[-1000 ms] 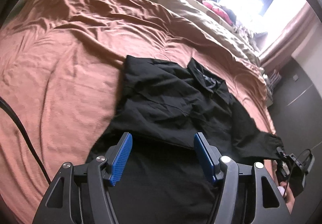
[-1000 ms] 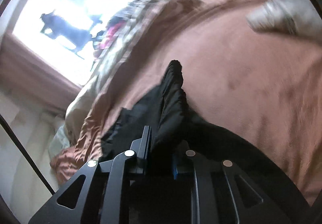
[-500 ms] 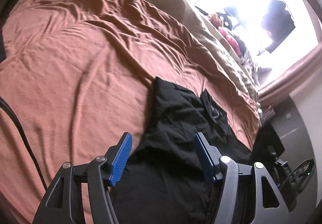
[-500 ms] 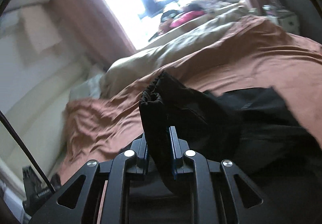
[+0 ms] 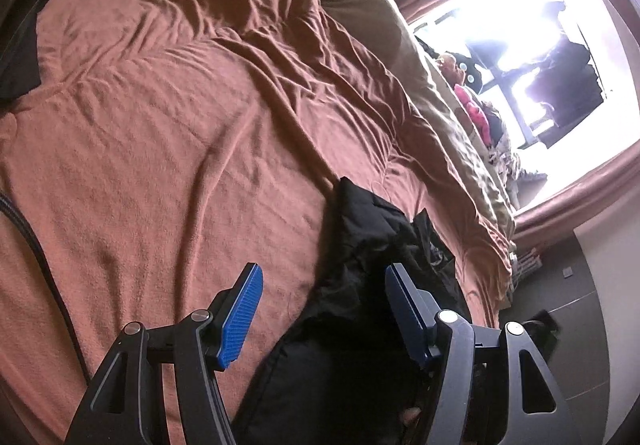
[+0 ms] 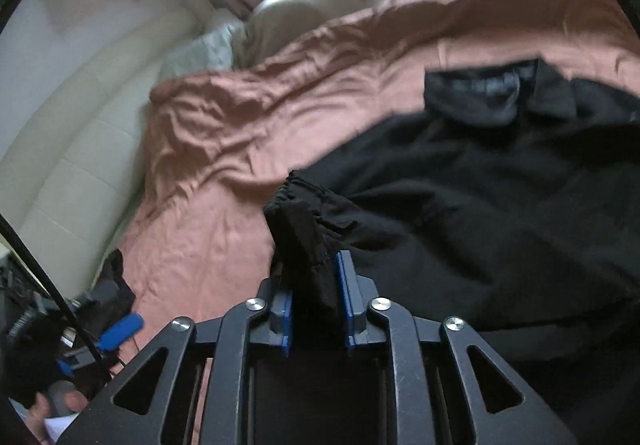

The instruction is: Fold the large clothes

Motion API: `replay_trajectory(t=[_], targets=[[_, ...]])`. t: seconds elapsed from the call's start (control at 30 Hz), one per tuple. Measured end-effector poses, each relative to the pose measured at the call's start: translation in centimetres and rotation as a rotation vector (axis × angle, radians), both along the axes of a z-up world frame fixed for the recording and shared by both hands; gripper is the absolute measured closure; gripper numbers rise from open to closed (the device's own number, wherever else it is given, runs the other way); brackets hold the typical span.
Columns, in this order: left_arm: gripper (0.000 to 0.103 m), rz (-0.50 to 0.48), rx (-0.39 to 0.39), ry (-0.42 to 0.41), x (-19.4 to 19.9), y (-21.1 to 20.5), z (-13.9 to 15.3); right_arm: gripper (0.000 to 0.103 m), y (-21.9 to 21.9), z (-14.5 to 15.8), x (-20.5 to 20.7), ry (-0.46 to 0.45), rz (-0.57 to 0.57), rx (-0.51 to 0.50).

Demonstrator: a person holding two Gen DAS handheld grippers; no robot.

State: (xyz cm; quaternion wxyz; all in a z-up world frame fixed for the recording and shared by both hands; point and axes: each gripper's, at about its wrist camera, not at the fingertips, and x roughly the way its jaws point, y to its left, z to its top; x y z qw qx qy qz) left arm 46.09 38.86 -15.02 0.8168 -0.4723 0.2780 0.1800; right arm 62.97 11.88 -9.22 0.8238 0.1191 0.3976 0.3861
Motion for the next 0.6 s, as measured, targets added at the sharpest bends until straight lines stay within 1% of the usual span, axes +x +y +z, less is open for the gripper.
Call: replay_trajectory(t=[0.03, 0.07, 0.1, 0.13, 0.23, 0.3, 0.37, 0.43, 0.47, 0.6], targets=[[0.038, -0.002, -0.002, 0.001, 0.1, 0.0, 0.0, 0.054, 0.6, 0.0, 0.3, 0.019, -0.002, -0.008], [0.038, -0.005, -0.003, 0.001, 0.1, -0.1, -0.1, 0.041, 0.4, 0.0, 0.3, 0.028, 0.001, -0.002], [0.038, -0.009, -0.003, 0.001, 0.3, -0.2, -0.1, 0.025, 0.2, 0.7, 0.3, 0.032, 0.006, 0.015], [0.038, -0.017, -0.002, 0.001, 0.5, -0.3, -0.1, 0.023, -0.3, 1.1, 0.6, 0.032, 0.004, 0.031], [0.038, -0.043, 0.000, -0.002, 1.1, -0.9, -0.2, 0.023, -2.2, 1.8, -0.2, 0.041, 0.007, 0.050], [0.038, -0.066, 0.003, 0.001, 1.8, -1.4, -0.2, 0.023, -4.4, 2.1, -0.5, 0.043, -0.010, 0.060], [0.038, -0.101, 0.011, 0.005, 2.7, -2.2, -0.3, 0.023, -8.2, 2.2, -1.4, 0.018, -0.081, 0.062], [0.038, -0.143, 0.021, 0.013, 3.9, -3.3, -0.4, 0.023, -11.0, 2.1, -1.8, 0.003, -0.150, 0.056], [0.038, -0.161, 0.028, 0.019, 4.4, -3.8, -0.4, 0.023, -13.2, 2.2, -1.6, 0.010, -0.193, 0.063], [0.038, -0.248, 0.054, 0.062, 7.0, -6.4, -1.4, 0.023, -18.7, 1.4, -1.2, 0.037, -0.316, 0.087]])
